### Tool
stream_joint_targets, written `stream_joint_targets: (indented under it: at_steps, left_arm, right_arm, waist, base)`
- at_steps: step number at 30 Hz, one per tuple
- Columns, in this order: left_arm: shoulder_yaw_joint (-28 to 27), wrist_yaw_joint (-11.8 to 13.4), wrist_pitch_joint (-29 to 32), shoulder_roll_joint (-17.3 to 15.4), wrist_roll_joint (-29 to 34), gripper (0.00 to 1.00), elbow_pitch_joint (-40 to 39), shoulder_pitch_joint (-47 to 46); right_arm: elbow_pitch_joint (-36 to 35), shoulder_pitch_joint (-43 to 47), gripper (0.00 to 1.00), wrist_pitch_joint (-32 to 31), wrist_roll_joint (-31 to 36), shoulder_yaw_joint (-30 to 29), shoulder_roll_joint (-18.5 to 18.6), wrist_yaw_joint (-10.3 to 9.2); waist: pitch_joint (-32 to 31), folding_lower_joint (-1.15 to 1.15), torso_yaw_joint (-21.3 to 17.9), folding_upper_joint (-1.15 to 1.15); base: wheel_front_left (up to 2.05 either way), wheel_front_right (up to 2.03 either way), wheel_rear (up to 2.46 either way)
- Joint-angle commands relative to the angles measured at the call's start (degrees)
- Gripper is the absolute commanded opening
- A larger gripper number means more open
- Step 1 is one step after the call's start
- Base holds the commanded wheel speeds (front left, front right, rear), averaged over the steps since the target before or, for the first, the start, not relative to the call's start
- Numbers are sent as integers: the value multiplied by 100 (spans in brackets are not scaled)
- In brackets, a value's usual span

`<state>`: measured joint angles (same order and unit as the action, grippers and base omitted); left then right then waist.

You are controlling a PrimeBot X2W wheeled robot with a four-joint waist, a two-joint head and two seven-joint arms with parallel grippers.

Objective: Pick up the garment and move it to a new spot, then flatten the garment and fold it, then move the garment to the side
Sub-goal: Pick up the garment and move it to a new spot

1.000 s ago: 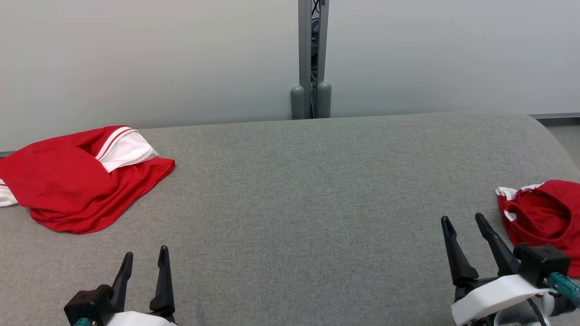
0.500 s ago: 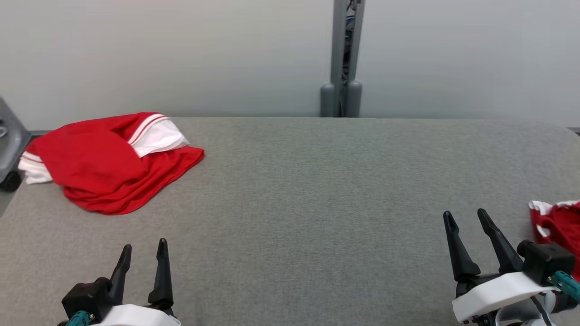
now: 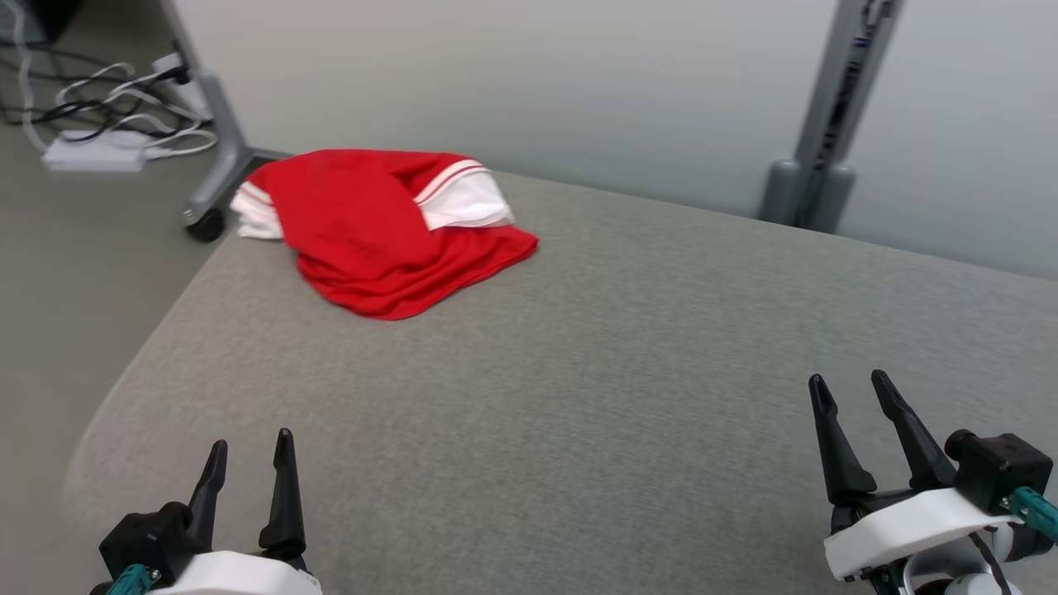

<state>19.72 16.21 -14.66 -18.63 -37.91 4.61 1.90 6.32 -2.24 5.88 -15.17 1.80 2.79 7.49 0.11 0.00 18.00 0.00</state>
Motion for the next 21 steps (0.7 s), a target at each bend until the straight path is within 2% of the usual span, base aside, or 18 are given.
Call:
stream_joint_targets:
  at_steps: [1,6,11,16,21]
  left_arm:
    - [-30,21,-6,-10,-1,100,-8,-37]
    - [-56,-6,-22,-1,15,100,-6,-35]
    - [-88,-9,-31,4,42,100,-11,-40]
    - [-107,3,-20,-36,60,100,-9,-119]
    - [-139,-104,110,-104,5,100,-42,-500]
  right_arm:
    - [-8,-67,100,32,-17,-10,24,0]
    - [15,-90,100,31,0,-16,24,0]
    - [5,-104,100,21,7,-13,24,0]
    - [-36,-122,100,-11,0,0,24,0]
    - [-79,-167,100,-26,27,-51,24,0]
  waist:
    - [93,0,345,0]
    - [143,0,643,0]
    - [157,0,747,0]
    - [178,0,695,0]
    - [255,0,502,0]
  base:
    - [0,0,0]
    - [0,0,0]
    - [0,0,0]
    - [0,0,0]
    - [0,0,0]
